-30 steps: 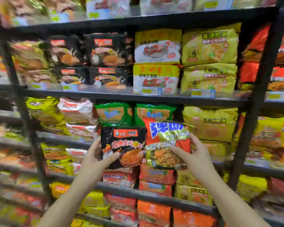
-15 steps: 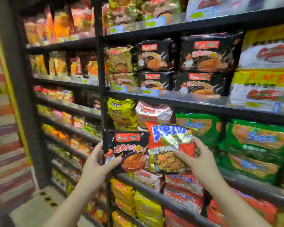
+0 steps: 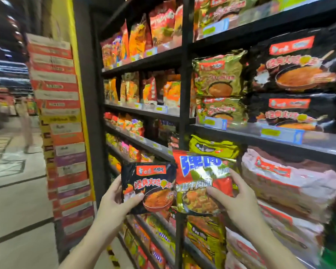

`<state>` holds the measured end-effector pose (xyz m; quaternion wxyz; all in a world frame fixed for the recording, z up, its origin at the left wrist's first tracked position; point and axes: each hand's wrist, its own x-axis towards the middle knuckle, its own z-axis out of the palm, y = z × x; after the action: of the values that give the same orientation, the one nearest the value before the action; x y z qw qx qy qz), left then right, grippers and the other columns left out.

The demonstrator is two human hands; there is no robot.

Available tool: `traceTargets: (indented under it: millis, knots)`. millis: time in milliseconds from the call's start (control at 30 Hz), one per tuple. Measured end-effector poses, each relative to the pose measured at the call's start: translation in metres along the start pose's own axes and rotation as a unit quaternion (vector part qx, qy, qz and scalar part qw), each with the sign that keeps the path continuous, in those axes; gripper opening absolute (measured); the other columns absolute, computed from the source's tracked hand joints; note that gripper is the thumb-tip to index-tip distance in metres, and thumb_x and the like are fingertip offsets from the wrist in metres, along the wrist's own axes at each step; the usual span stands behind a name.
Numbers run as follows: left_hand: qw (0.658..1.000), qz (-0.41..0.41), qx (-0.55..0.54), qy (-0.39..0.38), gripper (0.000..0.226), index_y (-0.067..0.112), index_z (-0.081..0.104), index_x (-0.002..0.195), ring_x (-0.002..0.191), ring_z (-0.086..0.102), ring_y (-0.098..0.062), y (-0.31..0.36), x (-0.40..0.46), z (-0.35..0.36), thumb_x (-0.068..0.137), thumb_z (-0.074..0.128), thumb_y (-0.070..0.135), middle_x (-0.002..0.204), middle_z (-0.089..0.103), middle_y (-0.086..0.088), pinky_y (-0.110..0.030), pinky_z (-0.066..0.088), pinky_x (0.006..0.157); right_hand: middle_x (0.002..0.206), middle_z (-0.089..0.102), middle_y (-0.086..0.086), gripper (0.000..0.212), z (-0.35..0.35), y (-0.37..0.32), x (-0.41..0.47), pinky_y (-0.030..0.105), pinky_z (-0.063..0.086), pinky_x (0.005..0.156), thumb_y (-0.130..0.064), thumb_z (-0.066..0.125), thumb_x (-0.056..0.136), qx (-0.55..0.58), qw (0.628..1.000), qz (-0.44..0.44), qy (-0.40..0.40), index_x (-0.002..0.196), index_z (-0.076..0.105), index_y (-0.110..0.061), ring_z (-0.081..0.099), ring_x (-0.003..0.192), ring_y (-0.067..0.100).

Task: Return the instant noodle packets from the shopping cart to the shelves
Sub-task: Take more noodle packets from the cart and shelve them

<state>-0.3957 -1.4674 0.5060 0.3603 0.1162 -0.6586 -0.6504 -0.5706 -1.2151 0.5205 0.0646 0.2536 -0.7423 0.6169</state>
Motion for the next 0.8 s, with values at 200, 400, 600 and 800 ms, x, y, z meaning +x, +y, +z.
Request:
traceTargets:
  millis: [200,400,600,800]
  knots:
    - [0.999,-0.010,-0.010,0.049,0.060,0.035,0.060,0.131,0.111,0.072,-0.018,-0.022,0.079,-0.053,0.080,0.080,0.011,0.121,0.075,0.003,-0.044,0.056,0.093,0.138,0.058,-0.004,0.101,0.088,0.001,0.071,0.049,0.050,0.107,-0.054,0.088,0.065,-0.022,0.999,-0.018,-0.021,0.153,0.044,-0.030,0.060,0.123,0.020]
    - [0.996,-0.008,-0.027,0.086,0.065,0.036,0.058,0.134,0.107,0.074,-0.019,-0.053,0.161,-0.120,0.078,0.082,0.011,0.117,0.076,0.004,-0.047,0.058,0.090,0.133,0.057,-0.007,0.098,0.184,0.009,0.131,0.019,0.052,0.090,-0.046,0.089,0.065,-0.008,0.998,-0.030,-0.049,0.151,0.047,-0.025,0.060,0.116,0.013]
    - [0.998,0.013,-0.017,0.059,0.058,0.037,0.059,0.131,0.106,0.074,-0.015,-0.070,0.255,-0.191,0.085,0.078,0.010,0.116,0.076,0.006,-0.047,0.057,0.093,0.142,0.056,-0.008,0.093,0.286,0.009,0.179,0.035,0.050,0.106,-0.048,0.088,0.067,-0.007,0.999,-0.032,-0.037,0.149,0.048,-0.031,0.059,0.125,0.012]
    - [0.998,0.030,-0.047,0.011,0.058,0.034,0.063,0.129,0.115,0.071,-0.022,-0.080,0.358,-0.260,0.078,0.079,0.012,0.123,0.074,-0.003,-0.047,0.054,0.096,0.132,0.058,-0.017,0.081,0.380,-0.006,0.225,0.044,0.059,0.096,-0.047,0.086,0.068,0.035,0.999,-0.006,-0.009,0.140,0.047,-0.046,0.063,0.116,0.008]
